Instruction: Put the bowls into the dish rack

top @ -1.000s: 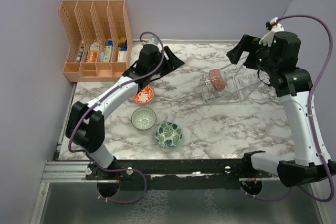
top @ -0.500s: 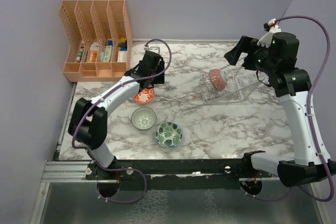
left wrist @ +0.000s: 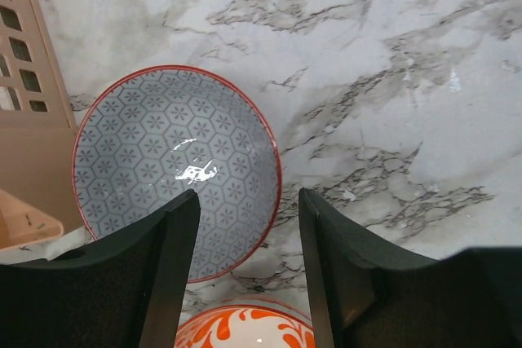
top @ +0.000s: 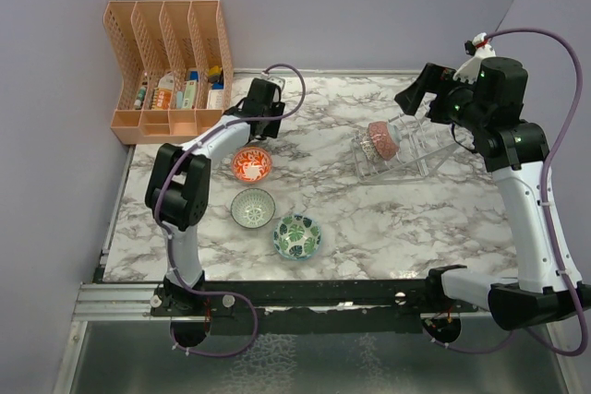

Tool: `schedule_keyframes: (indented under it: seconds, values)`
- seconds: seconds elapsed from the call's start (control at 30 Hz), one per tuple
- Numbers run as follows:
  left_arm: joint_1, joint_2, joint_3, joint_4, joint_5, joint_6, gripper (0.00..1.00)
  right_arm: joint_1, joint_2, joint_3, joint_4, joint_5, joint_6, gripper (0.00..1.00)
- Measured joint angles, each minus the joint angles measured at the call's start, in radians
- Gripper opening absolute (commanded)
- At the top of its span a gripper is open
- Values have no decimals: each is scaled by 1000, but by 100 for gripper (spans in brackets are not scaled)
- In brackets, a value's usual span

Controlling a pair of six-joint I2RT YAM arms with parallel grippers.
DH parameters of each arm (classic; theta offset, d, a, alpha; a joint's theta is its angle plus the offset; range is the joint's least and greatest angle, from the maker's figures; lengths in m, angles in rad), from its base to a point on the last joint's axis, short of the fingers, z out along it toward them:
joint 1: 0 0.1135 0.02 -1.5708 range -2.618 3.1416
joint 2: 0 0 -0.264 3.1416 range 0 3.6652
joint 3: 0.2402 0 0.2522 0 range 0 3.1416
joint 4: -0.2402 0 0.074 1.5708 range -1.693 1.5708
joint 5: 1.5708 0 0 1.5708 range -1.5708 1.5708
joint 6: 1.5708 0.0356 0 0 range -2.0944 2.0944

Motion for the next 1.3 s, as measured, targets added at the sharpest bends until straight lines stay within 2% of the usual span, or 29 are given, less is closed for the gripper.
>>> schedule_keyframes:
  seconds: [0.33,0.43,0.67,0.7,0.8,1.0,1.1,1.23,1.3]
  values:
    - [24,63,-2,-13,46,31,51,0,0,0,0,0,0,100]
    - [25,69,-2,-11,53,38,34,0,1,0,0,0,0,100]
    - [41,106,-2,-8,54,49,33,0,1,0,-1,2,0,100]
    - [41,109,-2,-8,53,50,30,0,1,0,-1,4,0,100]
    - [44,111,-2,-8,51,54,1,0,1,0,-2,6,-1,100]
    - [45,101,6,10,33,62,0,0,0,0,-3,22,-1,100]
    - [45,92,25,-34,60,28,0,0,0,0,-3,31,-1,100]
    - [40,37,52,-95,189,-89,0,0,0,10,-11,51,-1,100]
    - [32,-32,51,-76,288,-202,0,0,0,29,-18,58,0,100]
